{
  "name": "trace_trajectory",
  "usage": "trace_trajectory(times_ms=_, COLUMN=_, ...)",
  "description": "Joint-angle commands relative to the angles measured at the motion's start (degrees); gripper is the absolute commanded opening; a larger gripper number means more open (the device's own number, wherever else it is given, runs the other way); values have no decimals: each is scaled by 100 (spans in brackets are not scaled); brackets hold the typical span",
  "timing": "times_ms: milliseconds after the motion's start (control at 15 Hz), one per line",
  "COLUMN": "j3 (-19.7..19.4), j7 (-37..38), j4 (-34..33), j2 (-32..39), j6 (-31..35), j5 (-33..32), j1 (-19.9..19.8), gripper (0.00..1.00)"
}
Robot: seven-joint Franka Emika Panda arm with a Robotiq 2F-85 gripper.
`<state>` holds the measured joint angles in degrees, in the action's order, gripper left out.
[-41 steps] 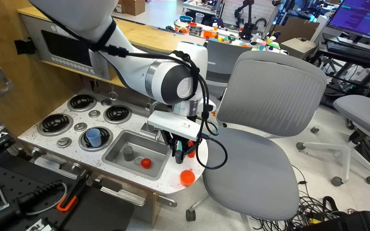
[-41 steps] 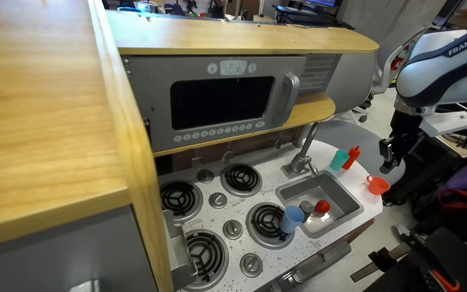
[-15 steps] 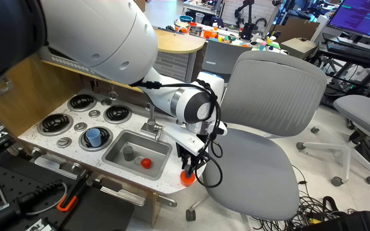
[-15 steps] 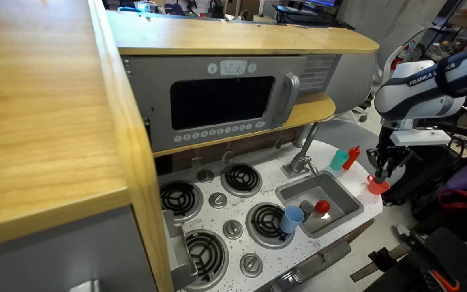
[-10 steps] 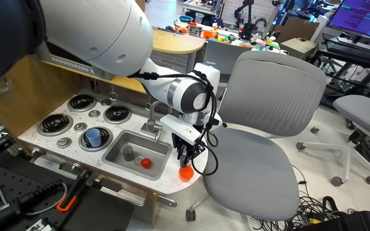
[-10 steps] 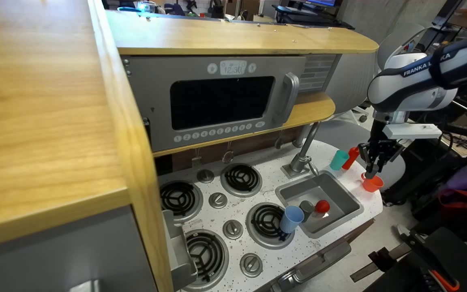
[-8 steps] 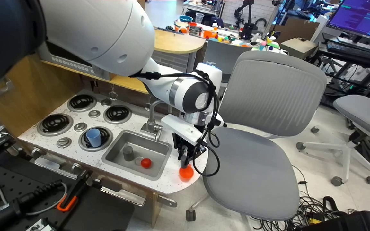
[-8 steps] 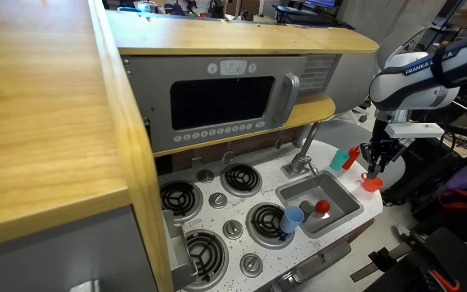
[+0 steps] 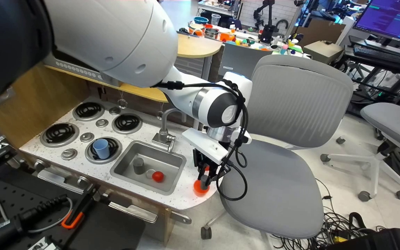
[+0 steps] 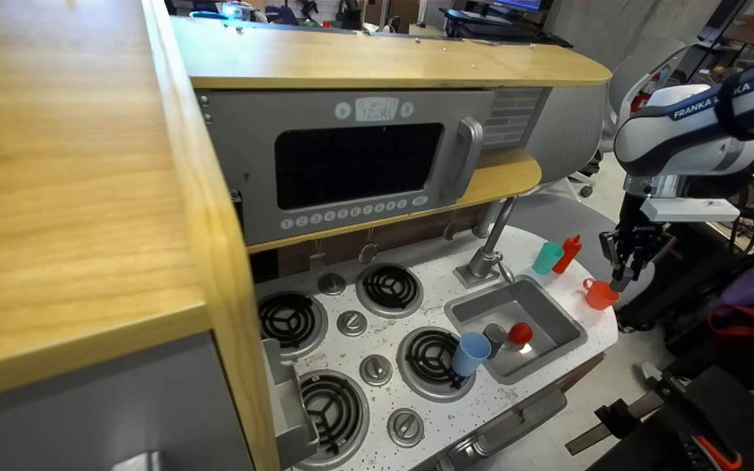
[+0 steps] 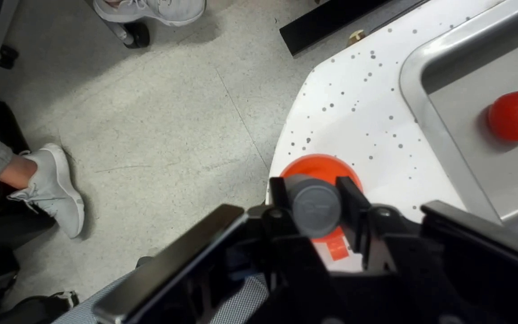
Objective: Put the gray object that is near the orange cup in the orange cup
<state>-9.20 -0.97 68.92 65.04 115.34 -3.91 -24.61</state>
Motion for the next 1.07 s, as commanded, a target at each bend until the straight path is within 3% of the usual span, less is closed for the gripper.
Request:
trace_trajectory(times_ms=0, j3=-7, j7=-158, j4=-392, j2=267, j6=-220, j5=163, j1=-14, gripper=8)
trace_trajectory(times_ms=467, j3=-22, j7=-126, j4=-655, j2=581, j6=-226, j5=129, j1=26, gripper=8)
trace_trajectory(times_ms=533, j3=-35, j7=-106, j4=-687, j2=607, j6=-198, j5=116, j1=40, gripper=56)
trace_trajectory(times_ms=667, j3=-42, j7=-155, j4=-696, j2=619, j6=-133, j5=71, j1=66, gripper=62)
trace_trajectory(times_ms=1000, j3=71, j7=-251, j4=-329, j2=323, j6=90, j5=-50, j1=116, gripper=99)
